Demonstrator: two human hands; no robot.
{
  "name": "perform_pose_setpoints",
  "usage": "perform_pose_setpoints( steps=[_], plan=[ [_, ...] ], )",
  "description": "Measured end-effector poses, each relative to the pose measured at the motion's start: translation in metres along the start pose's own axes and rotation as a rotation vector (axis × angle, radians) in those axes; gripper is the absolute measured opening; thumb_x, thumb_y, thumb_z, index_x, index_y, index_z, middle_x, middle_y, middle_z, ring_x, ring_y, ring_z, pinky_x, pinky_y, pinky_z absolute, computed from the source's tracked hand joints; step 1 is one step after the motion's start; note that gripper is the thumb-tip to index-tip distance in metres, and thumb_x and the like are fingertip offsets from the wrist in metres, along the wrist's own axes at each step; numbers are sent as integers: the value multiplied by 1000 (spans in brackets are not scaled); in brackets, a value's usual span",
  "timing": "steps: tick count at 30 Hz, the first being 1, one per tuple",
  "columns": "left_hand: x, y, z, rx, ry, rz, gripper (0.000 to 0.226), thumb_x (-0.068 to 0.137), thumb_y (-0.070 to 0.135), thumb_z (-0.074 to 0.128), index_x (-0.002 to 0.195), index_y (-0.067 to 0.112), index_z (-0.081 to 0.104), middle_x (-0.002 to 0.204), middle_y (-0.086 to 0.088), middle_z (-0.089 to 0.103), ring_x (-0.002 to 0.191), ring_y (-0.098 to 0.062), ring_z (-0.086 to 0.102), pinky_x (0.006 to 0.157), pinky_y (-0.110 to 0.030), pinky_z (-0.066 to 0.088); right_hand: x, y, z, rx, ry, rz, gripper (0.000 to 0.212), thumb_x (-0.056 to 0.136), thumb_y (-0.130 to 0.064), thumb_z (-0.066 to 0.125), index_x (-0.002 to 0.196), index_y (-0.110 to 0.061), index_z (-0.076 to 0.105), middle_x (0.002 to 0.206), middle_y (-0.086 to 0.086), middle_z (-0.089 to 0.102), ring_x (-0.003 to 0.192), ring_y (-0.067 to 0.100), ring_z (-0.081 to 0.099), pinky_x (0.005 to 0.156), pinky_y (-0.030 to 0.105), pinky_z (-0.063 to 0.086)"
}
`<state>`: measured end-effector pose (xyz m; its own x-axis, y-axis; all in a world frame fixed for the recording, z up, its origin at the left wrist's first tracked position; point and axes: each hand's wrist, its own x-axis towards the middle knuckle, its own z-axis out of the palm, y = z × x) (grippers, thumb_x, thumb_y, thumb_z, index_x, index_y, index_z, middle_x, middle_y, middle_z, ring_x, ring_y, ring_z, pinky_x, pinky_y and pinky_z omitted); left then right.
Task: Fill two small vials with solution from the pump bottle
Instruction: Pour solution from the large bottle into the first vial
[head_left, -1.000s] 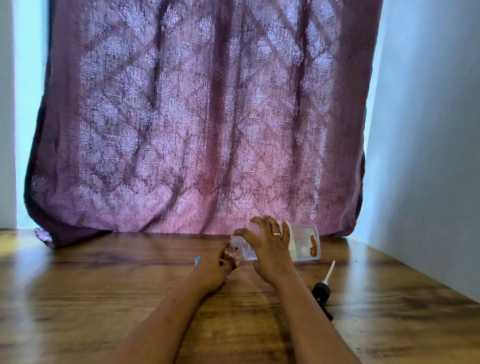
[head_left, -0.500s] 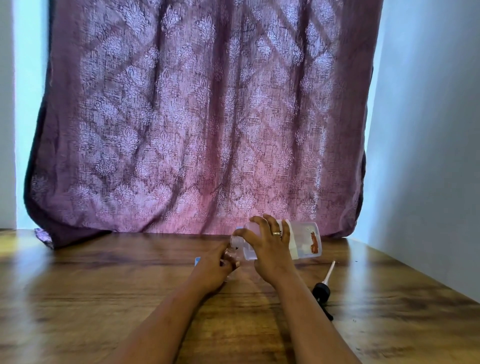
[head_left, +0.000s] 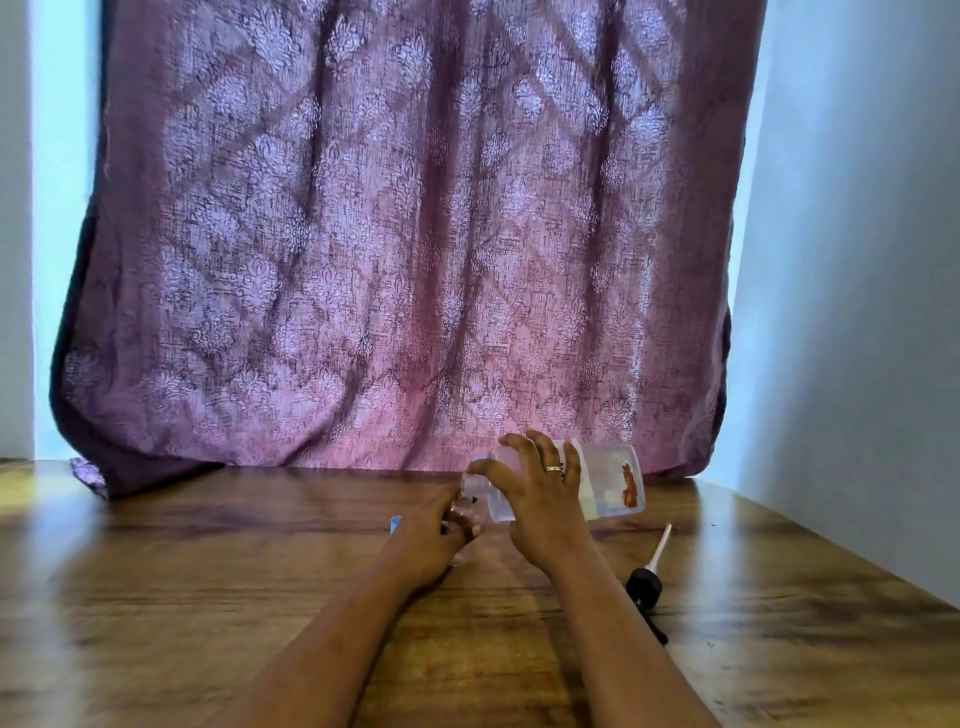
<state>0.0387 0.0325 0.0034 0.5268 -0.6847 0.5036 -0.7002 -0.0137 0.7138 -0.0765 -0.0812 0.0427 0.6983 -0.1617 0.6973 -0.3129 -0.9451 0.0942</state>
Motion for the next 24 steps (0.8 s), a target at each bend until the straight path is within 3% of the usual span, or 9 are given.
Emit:
perform_pose_setpoints(
  steps=[3,9,12,17,24],
  plan=[
    [0,-2,0,8,-4,-7,40,87,28,64,117,46,46,94,33,54,85,11,55,59,-1,41,0,0,0,-7,0,0,81,66,10,56,124,-46,42,146,0,28,142,29,7,111,52,-11],
    [1,-5,2,-42,-9,-31,39,87,25,64,115,47,48,97,27,58,89,3,59,58,-5,45,0,0,2,-10,-1,-4,83,66,9,57,124,-47,39,146,0,27,142,28,6,110,52,-10],
    [2,-6,2,-23,-17,-20,40,87,26,64,115,48,46,98,28,57,90,5,57,68,-9,42,1,0,2,-3,2,-7,82,65,9,58,123,-47,41,146,1,28,142,30,8,110,51,-11],
    [4,-11,5,-17,17,-18,41,86,24,65,121,40,51,102,20,62,93,-1,60,83,-26,51,1,1,3,-23,-1,3,88,62,13,54,123,-49,38,146,-1,26,142,27,5,109,49,-17],
    [4,-13,5,-10,6,-6,40,85,27,66,112,50,48,98,25,62,91,3,60,79,-20,48,0,0,3,-28,1,8,89,62,14,53,123,-49,37,146,-2,26,143,26,4,109,48,-17]
  ],
)
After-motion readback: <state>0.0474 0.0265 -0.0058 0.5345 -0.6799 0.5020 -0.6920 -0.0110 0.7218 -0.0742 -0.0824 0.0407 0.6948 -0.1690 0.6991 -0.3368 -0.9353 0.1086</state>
